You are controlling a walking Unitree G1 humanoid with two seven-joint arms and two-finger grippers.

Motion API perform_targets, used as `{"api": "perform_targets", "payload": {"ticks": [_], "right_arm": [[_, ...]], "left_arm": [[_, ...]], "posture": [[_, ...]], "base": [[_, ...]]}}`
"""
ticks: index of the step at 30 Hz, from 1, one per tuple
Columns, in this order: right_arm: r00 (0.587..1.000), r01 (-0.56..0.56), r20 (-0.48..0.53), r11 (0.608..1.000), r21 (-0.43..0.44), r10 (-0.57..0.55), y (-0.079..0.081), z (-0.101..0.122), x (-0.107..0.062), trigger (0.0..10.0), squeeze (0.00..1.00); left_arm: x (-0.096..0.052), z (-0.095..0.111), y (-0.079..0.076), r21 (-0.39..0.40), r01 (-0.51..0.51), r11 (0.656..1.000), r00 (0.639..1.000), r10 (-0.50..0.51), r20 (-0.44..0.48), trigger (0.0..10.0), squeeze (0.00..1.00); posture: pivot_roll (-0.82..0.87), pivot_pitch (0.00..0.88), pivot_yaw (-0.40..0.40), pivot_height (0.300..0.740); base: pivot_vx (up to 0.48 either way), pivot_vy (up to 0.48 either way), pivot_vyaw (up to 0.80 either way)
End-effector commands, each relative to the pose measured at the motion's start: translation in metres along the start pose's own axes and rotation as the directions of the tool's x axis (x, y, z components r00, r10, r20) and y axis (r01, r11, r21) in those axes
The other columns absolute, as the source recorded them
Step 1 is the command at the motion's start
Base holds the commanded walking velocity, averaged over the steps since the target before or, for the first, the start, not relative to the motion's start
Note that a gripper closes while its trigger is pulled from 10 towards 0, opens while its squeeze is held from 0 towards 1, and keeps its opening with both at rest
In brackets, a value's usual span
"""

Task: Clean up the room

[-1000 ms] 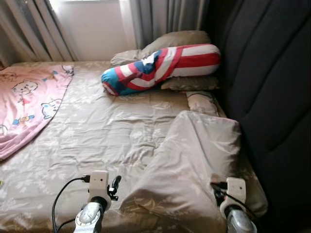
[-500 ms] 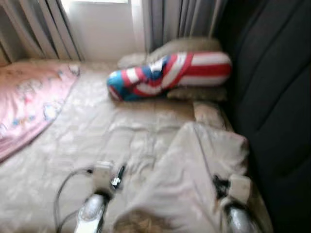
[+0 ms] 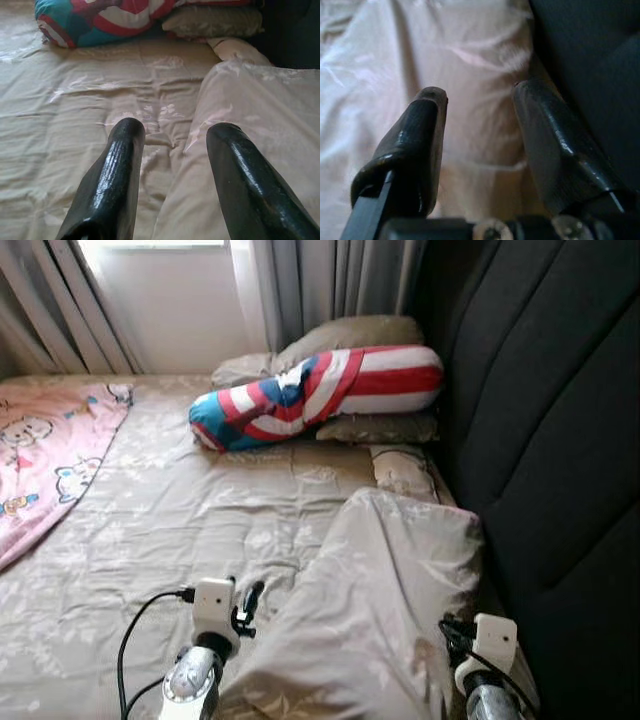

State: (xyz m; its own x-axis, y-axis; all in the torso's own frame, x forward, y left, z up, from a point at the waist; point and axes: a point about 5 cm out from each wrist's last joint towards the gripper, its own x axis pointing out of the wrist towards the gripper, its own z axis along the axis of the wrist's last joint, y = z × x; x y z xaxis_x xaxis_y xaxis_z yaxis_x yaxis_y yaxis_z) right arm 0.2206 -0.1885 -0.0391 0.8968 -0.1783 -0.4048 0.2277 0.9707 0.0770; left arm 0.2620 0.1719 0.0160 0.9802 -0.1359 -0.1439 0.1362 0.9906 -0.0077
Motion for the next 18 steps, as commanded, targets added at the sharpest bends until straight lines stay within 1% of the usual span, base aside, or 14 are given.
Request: {"api": "perform_targets", "payload": {"ticks": [1,2,4,5,6,8,10,13,18], "right_arm": [[0.999,0.007,-0.036,1.0,0.029,-0.006,0.0,-0.004,0.001,10.0,0.77],[0.996,0.017,-0.085,0.999,0.032,-0.014,-0.001,-0.008,0.001,10.0,1.0],[0.989,0.036,-0.148,0.998,0.042,-0.03,-0.002,-0.014,0.002,10.0,1.0],[0.989,0.036,-0.148,0.998,0.042,-0.03,-0.002,-0.014,0.002,10.0,1.0],[0.983,0.046,-0.179,0.998,0.041,-0.038,-0.002,-0.016,0.003,10.0,1.0],[0.98,0.053,-0.194,0.997,0.057,-0.041,-0.002,-0.016,0.003,10.0,1.0],[0.971,0.055,-0.235,0.997,0.051,-0.042,-0.003,-0.019,0.003,10.0,1.0],[0.967,0.053,-0.25,0.998,0.037,-0.042,-0.002,-0.02,0.003,10.0,1.0],[0.957,0.062,-0.288,0.995,0.076,-0.037,-0.001,-0.024,0.003,10.0,1.0]], "left_arm": [[-0.001,0.0,0.001,0.006,0.005,1.0,1.0,-0.004,-0.008,10.0,0.0],[-0.001,0.002,0.002,0.008,0.004,1.0,1.0,-0.004,-0.006,10.0,0.0],[0.0,0.003,0.003,0.011,0.004,1.0,1.0,-0.004,-0.003,10.0,0.0],[0.0,0.003,0.003,0.011,0.004,1.0,1.0,-0.004,-0.003,10.0,0.0],[-0.001,0.004,0.005,0.013,0.006,1.0,1.0,-0.006,-0.004,10.0,0.0],[-0.002,0.004,0.006,0.017,0.008,1.0,1.0,-0.008,-0.005,10.0,0.0],[-0.003,0.006,0.008,0.024,0.01,1.0,1.0,-0.01,-0.006,10.0,0.0],[-0.003,0.007,0.01,0.028,0.012,1.0,1.0,-0.012,-0.006,10.0,0.0],[-0.001,0.011,0.012,0.052,0.041,0.998,0.999,-0.04,-0.007,10.0,0.0]], "posture": [[-0.04,0.0,-0.027,0.74],[-0.04,0.0,-0.024,0.74],[-0.03,0.0,-0.016,0.74],[-0.03,0.0,-0.016,0.74],[-0.02,0.0,-0.01,0.74],[-0.02,0.0,-0.003,0.74],[-0.02,0.005,0.002,0.74],[-0.01,0.012,0.011,0.74],[0.01,0.04,0.032,0.74]], "base": [[0.0,0.0,0.0],[0.0,0.0,0.0],[0.0,0.0,0.0],[0.0,0.0,0.0],[0.0,0.0,0.0],[0.0,0.0,0.0],[0.0,0.0,0.0],[0.0,0.0,0.0],[0.0,0.0,0.0]]}}
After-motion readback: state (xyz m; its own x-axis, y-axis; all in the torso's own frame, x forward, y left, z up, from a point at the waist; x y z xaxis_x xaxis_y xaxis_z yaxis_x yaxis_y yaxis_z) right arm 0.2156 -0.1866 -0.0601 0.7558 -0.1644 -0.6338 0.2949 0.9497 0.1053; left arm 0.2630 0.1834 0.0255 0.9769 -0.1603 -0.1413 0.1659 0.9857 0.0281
